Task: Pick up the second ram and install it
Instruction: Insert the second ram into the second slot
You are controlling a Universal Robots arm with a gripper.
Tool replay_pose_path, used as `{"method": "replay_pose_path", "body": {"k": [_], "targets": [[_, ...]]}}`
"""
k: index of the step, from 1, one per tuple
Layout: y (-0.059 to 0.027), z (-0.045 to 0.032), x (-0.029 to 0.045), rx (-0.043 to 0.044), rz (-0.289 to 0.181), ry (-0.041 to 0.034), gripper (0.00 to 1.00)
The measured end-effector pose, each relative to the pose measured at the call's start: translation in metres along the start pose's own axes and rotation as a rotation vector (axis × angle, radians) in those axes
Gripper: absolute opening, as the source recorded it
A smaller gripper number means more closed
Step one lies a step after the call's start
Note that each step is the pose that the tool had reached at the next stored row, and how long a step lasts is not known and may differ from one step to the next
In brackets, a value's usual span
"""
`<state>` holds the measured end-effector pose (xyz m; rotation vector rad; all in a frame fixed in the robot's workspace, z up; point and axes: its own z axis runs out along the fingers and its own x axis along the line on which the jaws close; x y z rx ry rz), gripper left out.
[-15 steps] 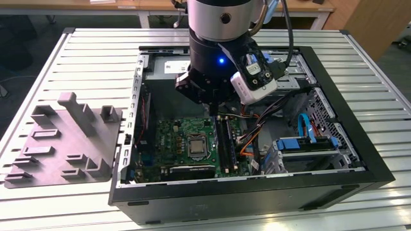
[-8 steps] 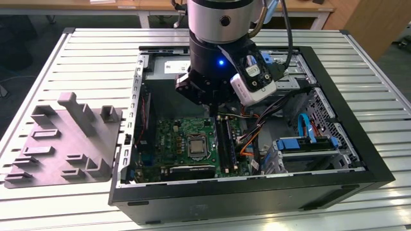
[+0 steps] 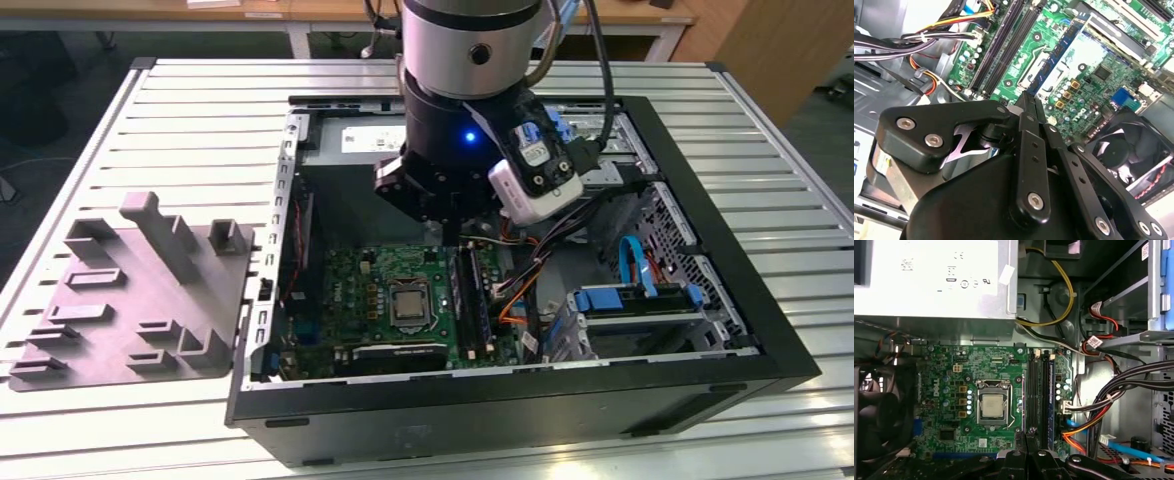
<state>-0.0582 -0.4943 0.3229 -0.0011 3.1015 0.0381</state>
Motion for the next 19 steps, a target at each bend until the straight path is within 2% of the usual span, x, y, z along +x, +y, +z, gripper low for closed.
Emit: {"method": "replay_pose_path", "body": {"k": [11,19], "targets": [[-0.0004,0.0165,-0.0035,-0.0028,0.001,0.0,0.11],[-0.0004,0.018,-0.0055,-0.003,0.001,0.0,0.11]]}}
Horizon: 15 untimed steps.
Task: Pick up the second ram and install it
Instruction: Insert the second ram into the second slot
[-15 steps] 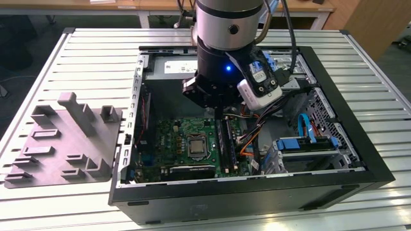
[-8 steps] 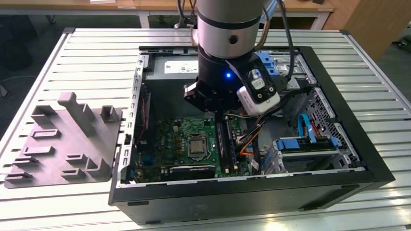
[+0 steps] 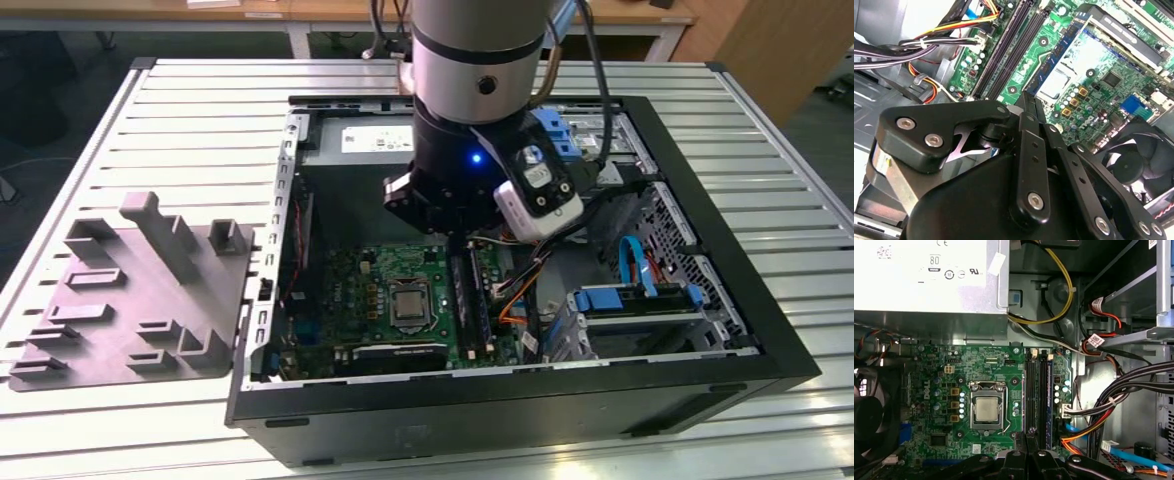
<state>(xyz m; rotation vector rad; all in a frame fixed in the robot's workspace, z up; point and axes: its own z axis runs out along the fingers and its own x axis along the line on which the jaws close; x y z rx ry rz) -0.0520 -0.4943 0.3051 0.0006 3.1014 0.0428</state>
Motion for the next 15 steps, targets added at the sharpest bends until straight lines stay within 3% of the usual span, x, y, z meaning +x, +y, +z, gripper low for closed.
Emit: {"method": "replay_pose_path", "body": {"k": [5,15], "targets": [[-0.0001,0.0034,-0.005,0.0002,0.001,0.0,0.11],[-0.0005,0.0186,-0.0082,0.0003,0.002,-0.0003,0.11]]}}
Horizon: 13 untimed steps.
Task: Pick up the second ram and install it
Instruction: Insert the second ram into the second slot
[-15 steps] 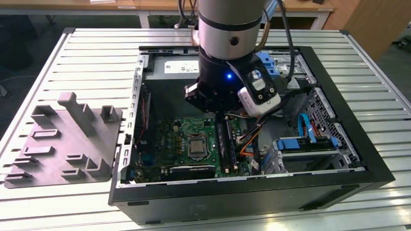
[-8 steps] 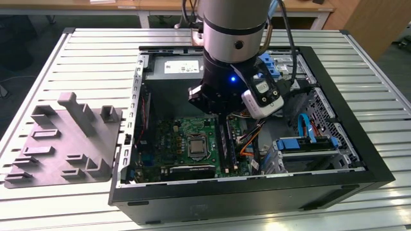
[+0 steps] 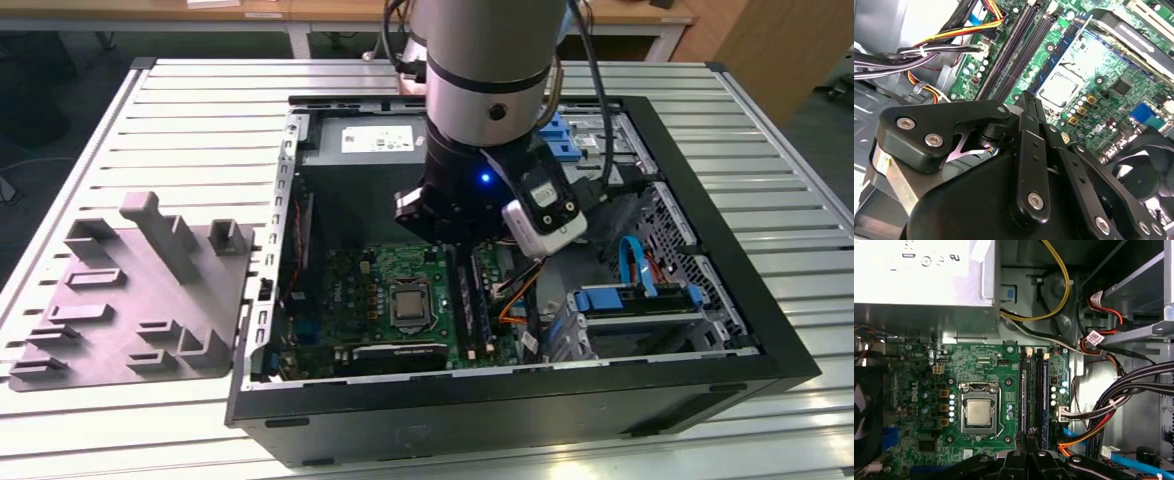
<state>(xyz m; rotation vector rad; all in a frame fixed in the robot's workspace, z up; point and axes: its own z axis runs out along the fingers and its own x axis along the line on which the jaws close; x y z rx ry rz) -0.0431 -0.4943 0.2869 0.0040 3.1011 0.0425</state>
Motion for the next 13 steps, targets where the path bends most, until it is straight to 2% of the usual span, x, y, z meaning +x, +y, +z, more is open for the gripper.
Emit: {"method": "replay_pose_path", "body": {"k": [3,13], "targets": [[-0.0001,0.0041,-0.0023,0.0,0.0,0.0,0.11],[-0.0006,0.0215,-0.0023,-0.0009,0.0,-0.0007,0.11]]}}
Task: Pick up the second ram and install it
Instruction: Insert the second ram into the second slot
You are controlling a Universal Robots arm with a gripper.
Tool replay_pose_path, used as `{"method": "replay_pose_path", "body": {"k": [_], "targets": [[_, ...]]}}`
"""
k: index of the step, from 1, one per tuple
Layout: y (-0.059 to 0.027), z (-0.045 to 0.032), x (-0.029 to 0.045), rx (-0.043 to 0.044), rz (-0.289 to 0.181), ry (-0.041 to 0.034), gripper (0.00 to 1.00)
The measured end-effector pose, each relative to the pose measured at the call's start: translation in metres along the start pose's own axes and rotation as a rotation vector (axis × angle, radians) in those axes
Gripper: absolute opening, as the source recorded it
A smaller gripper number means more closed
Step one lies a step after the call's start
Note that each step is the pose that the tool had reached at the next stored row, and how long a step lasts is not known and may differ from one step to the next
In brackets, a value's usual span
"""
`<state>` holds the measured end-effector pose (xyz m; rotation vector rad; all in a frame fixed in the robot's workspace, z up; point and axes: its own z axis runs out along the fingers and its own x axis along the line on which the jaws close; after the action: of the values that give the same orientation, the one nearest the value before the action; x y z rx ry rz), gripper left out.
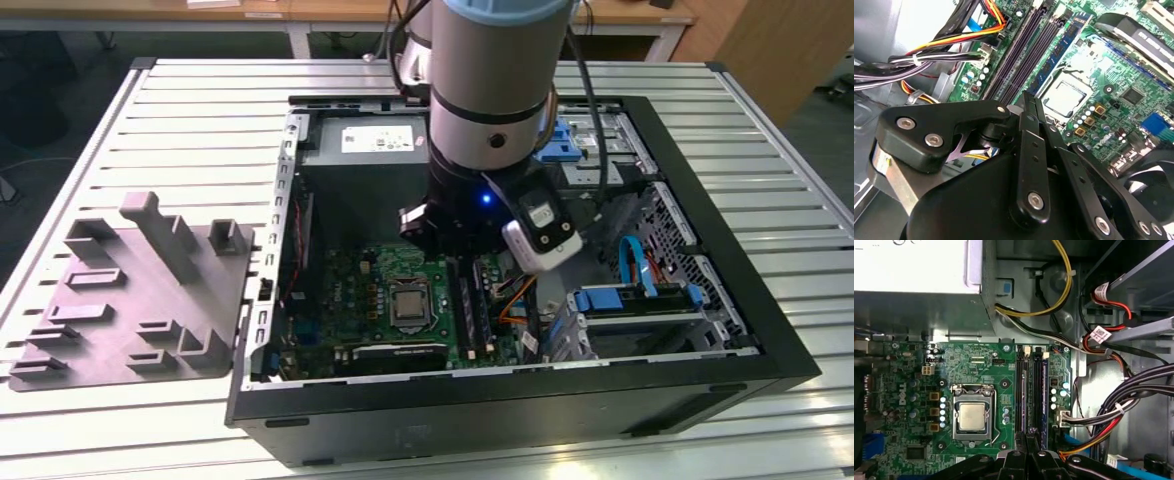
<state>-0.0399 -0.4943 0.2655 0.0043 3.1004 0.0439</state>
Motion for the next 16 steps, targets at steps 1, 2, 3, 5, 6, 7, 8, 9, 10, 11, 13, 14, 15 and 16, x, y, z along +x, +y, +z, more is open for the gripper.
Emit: {"method": "replay_pose_path", "body": {"k": [1,2,3,5,6,7,8,9,10,11,13,14,15,16], "targets": [[0.0,0.0011,0.0,-0.0007,0.0,0.0,0.11],[0.0,0.0021,-0.0002,-0.0015,0.0,-0.0001,0.11],[-0.0001,0.003,-0.0006,-0.002,0.0,0.0,0.11],[-0.0001,0.0047,-0.0016,-0.003,0.0,0.0,0.11],[-0.0001,0.0056,-0.0023,-0.0035,0.0,0.0,0.11],[-0.0001,0.0064,-0.0029,-0.004,0.0,0.0,0.11],[0.0,0.0071,-0.0032,-0.0048,0.0,0.0001,0.11],[0.0,0.0079,-0.0034,-0.0057,0.0,0.0,0.11],[0.0002,0.0086,-0.0035,-0.0065,0.0,0.0,0.11],[0.0003,0.0093,-0.0037,-0.007,0.0,0.0,0.11],[0.0008,0.0106,-0.0042,-0.0079,0.0,0.0,0.11],[0.001,0.0114,-0.0044,-0.0083,0.0,0.0,0.11],[0.0013,0.0121,-0.0045,-0.0085,0.0,0.0,0.11],[0.0016,0.0129,-0.0047,-0.0086,0.0,0.0,0.11]]}}
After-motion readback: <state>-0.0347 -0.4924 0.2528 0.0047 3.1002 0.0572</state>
